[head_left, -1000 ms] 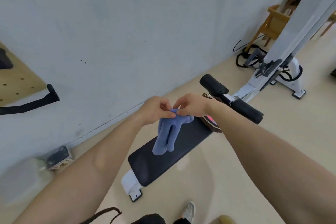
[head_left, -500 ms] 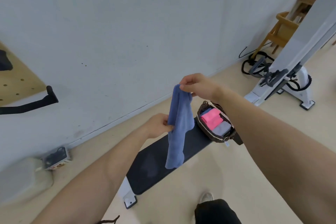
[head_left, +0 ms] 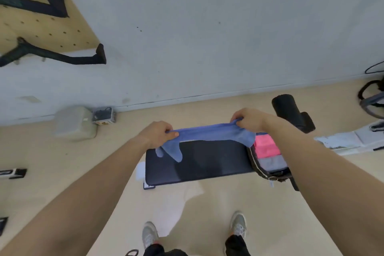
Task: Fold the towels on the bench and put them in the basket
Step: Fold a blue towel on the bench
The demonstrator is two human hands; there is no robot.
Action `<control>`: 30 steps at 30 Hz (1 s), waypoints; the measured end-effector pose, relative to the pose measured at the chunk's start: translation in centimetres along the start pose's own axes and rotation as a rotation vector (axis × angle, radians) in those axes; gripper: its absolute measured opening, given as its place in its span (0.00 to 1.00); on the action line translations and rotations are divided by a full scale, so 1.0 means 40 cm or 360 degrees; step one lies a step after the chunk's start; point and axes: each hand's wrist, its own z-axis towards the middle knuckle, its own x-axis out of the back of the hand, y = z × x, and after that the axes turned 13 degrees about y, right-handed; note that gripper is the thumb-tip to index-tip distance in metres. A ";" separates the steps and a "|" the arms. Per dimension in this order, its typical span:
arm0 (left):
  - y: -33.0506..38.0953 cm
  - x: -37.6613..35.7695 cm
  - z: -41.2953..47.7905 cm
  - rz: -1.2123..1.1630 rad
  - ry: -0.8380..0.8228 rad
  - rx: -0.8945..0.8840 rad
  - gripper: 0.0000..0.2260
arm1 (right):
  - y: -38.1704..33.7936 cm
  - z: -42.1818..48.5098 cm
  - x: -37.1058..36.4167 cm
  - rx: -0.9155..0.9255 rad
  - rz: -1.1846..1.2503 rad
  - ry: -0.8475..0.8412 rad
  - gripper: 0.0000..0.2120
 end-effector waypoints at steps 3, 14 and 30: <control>-0.050 -0.023 -0.013 -0.0030 -0.0151 0.0088 0.18 | 0.018 0.017 -0.053 -0.0094 0.0056 0.0066 0.11; -0.314 -0.200 -0.107 0.0231 -0.0736 0.0126 0.11 | 0.063 0.006 -0.342 -0.0481 -0.0279 -0.0318 0.05; -0.595 -0.557 0.310 0.0125 0.0135 0.0395 0.14 | 0.339 0.459 -0.653 -0.0448 -0.0887 -0.0089 0.11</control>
